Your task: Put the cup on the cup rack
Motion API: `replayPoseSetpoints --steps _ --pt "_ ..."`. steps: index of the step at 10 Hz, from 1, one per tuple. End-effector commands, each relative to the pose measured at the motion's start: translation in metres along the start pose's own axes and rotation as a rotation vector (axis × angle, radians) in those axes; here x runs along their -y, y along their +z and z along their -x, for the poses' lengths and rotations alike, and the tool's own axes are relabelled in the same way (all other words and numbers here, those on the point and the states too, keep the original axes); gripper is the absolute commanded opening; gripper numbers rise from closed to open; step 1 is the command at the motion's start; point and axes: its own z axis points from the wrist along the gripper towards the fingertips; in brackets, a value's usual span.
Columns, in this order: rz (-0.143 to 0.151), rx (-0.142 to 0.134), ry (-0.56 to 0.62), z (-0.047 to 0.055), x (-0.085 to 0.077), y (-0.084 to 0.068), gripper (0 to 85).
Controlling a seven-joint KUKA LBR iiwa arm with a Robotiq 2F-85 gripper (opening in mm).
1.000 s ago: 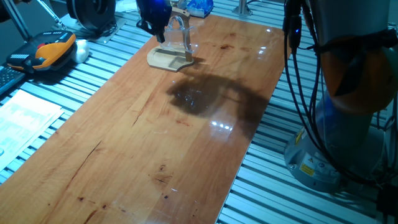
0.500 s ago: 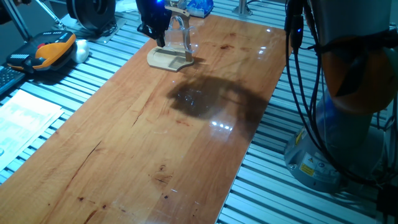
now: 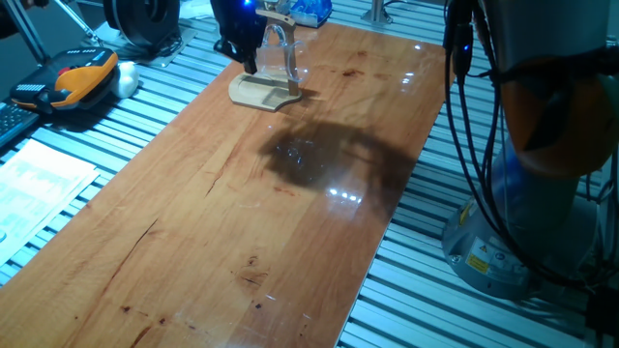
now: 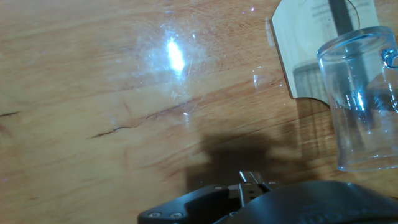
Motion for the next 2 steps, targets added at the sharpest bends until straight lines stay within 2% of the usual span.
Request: replayPoseSetpoints --steps 1,2 --pt "0.0 0.003 0.002 -0.0006 -0.0009 0.0005 0.0" --pt "-0.004 0.007 0.002 -0.0006 -0.0007 0.0004 0.0"
